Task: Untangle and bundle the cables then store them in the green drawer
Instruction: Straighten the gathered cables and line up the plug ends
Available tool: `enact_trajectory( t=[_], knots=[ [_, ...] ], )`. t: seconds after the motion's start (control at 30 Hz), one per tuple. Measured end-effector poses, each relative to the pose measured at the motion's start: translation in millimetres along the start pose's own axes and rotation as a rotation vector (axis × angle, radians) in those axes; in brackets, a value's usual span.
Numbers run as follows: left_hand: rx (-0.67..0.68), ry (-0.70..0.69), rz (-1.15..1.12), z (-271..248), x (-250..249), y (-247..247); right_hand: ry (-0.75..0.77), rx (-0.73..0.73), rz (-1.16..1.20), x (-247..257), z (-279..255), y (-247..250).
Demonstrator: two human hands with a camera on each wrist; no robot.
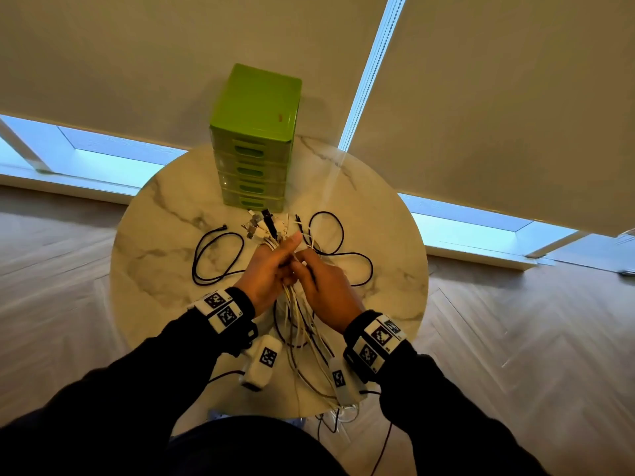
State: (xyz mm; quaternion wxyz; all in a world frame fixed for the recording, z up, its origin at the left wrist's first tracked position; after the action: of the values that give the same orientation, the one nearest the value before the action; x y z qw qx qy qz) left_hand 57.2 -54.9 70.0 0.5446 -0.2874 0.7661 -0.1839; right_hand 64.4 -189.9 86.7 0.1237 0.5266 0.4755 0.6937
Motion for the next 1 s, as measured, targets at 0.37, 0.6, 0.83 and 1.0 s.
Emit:
enact_trajectory(
  t=[0.37, 0.6, 0.83, 1.0],
  knots=[
    [-0.126, -0.081, 0.384, 1.0, -13.3, -1.4, 0.075, 0.03, -0.108, -34.3, 2.9, -10.4],
    [-0.188, -0.205, 0.109, 9.4, -56.7, 2.8, -0.215, 0.465, -0.019, -79.8, -16.3, -35.1],
    [-0.08, -0.327, 0.216, 5.7, -106.7, 15.6, -0.19, 0.428, -0.541, -100.1, 7.8, -13.3],
    [-0.147, -0.232, 0.25, 0.9, -79.4, 21.2, -0.193, 0.043, -0.284, -55.7, 57.1, 1.4]
  ],
)
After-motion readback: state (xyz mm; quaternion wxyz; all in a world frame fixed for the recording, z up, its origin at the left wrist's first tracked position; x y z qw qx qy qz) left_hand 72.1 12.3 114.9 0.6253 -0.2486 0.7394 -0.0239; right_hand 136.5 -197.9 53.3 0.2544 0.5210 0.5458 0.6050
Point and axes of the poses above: each hand's wrist, its own z-axis towards the middle knuckle, its own y-axis out of the back of the hand, x = y × z, the point moved 2 cm from there along z, towards the middle knuckle, and after that the axes turned 9 degrees about -z, right-handed, at the moved point
